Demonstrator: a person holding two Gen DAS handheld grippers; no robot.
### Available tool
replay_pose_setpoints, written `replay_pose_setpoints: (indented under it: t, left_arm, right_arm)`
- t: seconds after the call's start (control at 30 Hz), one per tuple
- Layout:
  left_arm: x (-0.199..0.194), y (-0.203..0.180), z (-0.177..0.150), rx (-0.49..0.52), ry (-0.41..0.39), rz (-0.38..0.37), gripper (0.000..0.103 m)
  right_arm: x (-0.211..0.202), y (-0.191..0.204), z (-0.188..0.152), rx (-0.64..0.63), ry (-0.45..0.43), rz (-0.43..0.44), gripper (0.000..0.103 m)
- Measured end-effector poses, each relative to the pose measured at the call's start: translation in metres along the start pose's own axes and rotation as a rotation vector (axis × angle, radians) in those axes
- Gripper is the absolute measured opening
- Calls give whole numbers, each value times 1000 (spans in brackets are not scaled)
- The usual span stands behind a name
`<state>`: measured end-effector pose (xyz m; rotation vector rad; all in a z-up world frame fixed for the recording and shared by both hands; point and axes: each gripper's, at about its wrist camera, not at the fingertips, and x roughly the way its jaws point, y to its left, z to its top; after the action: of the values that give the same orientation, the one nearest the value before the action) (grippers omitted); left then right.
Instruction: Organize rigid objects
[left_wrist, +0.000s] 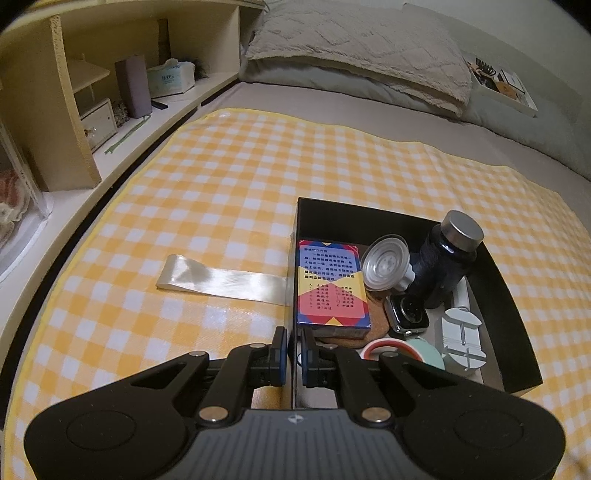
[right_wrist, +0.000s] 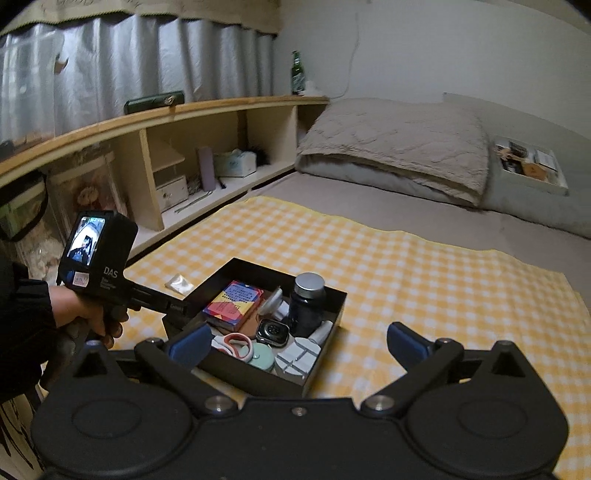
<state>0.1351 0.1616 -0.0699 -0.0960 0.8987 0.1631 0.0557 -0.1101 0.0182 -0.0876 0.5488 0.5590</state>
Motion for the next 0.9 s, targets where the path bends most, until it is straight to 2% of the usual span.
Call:
replay_pose_setpoints:
  t: [0.13, 0.33, 0.63, 0.77, 0.9]
  left_arm:
    - [-12, -2, -2, -4, -13, 7, 13]
    - [-50, -4, -7, -32, -73, -10, 51]
    - [-131, -23, -28, 22, -231, -62, 86]
    - [-156, -28, -42, 19, -307, -77, 91]
    - [-161, -33, -62, -1, -309, -105, 94]
  right_arm:
    - [-11, -2, -9, 40, -14, -15, 102]
    - [-26, -1, -17, 63, -44, -25, 103]
    - [-40, -2, -24, 71, -72, -29, 103]
    - [-45, -2, -25, 69, -81, -38, 103]
    - [-45, -4, -30, 70, -73, -70, 103]
